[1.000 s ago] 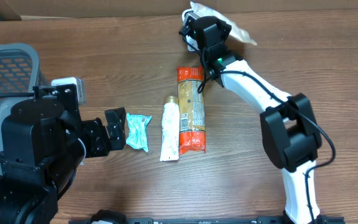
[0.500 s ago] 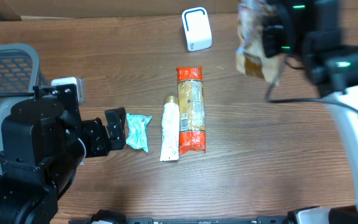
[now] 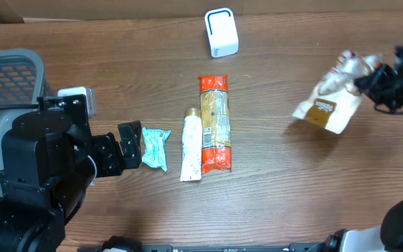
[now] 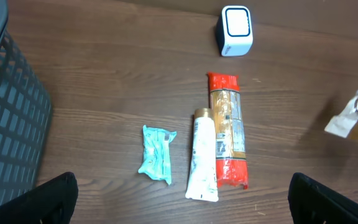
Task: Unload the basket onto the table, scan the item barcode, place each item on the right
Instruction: 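Carry the bag to the table's right edge and release it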
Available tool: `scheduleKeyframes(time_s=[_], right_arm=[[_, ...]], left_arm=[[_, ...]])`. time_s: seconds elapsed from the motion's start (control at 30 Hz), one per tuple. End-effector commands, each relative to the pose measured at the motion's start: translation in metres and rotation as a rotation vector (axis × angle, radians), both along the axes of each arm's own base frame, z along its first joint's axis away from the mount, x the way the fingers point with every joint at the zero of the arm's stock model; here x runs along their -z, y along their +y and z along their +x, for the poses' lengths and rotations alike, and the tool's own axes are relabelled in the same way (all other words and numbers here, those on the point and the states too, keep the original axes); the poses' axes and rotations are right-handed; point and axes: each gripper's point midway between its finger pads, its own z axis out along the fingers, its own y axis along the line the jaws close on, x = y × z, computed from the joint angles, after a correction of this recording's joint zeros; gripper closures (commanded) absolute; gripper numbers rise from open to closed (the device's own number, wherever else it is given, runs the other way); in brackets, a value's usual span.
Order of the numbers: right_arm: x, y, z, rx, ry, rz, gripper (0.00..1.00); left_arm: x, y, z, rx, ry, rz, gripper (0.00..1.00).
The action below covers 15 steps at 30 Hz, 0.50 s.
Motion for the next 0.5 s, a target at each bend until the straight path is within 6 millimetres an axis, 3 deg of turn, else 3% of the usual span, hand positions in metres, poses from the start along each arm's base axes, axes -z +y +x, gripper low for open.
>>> scheduleKeyframes(time_s=[0.0,0.17,0.27,0.33,0.37,0.47], right_arm=[[0.032,-0.016,-0.013,0.13,0.051,0.104,0.96],[0.08,-0.035,-0.028,0.229,0.048,0.117,0.96],[0.097,-0.038,-0.035,0.247,0.052,0.097,0.95],[0.111,-0.043,-0.045,0.279,0.102,0.056,0.78],[0.116,-0.046,-0.051,0.296,0.134,0.034,0.59],[0.125,-0.051,-0.066,0.329,0.216,-0.009,0.41]], left_arm=[[-0.004,0.003,0.0,-0.023,-0.011,-0.004,0.0],[-0.004,0.003,0.0,-0.024,-0.011,-0.004,0.01],[-0.004,0.003,0.0,-0.023,-0.011,-0.004,0.01],[-0.004,0.003,0.0,-0.023,-0.011,-0.004,0.0],[-0.004,0.003,0.0,-0.023,-0.011,-0.004,0.0],[-0.004,0.003,0.0,-0.023,-0.011,-0.004,0.0]])
